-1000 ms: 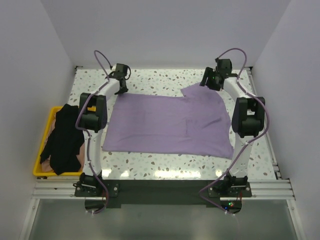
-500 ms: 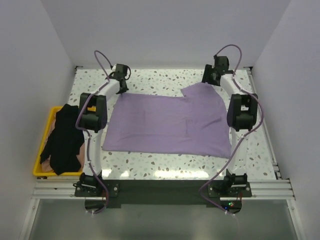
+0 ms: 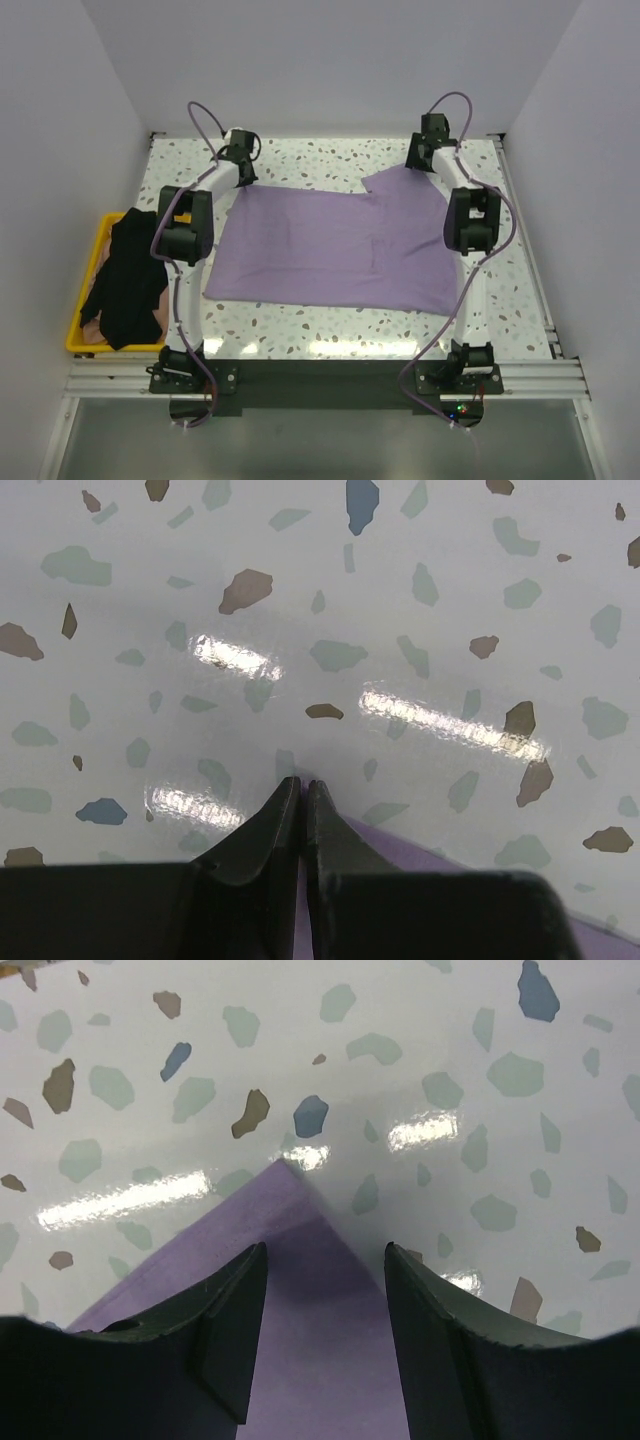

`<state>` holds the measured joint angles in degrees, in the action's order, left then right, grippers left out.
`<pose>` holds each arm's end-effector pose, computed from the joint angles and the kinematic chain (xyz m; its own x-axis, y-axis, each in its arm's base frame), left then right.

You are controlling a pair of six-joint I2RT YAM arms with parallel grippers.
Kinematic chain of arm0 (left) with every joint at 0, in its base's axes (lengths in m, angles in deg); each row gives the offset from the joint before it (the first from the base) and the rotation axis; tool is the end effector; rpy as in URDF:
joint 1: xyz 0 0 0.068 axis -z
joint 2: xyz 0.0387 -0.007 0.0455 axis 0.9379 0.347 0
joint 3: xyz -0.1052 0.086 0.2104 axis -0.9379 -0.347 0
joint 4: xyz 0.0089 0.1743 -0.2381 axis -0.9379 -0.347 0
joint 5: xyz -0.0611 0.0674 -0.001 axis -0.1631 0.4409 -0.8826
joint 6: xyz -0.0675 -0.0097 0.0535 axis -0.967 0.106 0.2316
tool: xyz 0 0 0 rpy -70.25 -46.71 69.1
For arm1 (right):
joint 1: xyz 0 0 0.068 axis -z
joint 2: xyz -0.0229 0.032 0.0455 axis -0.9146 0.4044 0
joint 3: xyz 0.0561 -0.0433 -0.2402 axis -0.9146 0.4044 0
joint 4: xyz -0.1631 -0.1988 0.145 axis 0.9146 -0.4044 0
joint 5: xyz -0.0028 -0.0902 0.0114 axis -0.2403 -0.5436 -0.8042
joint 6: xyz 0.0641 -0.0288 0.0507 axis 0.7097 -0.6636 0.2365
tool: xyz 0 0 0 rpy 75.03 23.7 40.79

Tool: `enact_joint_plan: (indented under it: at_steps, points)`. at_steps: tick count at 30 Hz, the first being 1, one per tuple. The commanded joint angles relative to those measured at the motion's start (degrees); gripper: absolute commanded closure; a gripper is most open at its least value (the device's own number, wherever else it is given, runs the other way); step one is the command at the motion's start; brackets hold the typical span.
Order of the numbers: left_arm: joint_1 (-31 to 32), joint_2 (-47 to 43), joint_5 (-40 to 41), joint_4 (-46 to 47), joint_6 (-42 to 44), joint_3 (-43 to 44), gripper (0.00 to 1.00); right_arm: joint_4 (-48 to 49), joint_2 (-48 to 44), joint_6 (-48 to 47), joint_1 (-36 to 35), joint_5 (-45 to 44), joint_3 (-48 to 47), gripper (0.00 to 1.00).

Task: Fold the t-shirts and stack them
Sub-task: Fold the tshirt

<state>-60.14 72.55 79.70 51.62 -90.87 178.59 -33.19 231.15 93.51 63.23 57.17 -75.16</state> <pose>0.5487 -0.0668 0.0873 -0.6707 -0.2833 -0.6855 -0.3600 0.9324 -0.0331 0.6075 0.0184 0.1124 -0.6807 0.1912 -0.7072 0.2252 0.9732 0.0463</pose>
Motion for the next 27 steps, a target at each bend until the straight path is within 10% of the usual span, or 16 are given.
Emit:
enact_joint_plan:
  at_steps: [1, 7, 22, 27]
  points:
    - [-0.4, -1.1, -2.5, 0.6, -0.1, -1.5, 0.95, -3.1, 1.5, 0.3, -1.5, -3.8, -4.1, 0.46]
    - [-0.6, -1.5, -2.8, 1.2, 0.0, -2.4, 0.96, -5.0, 3.4, -0.1, -2.7, -4.1, -5.4, 0.49]
    - [-1.7, -4.0, -4.1, 5.0, -0.8, -4.8, 1.00, -2.7, -2.0, 1.7, -2.5, -3.4, -1.8, 1.00]
    - [-2.4, -4.8, -4.0, 6.3, -1.0, -4.7, 1.00, 0.9, -6.9, 3.6, -1.7, -3.5, 2.0, 1.00]
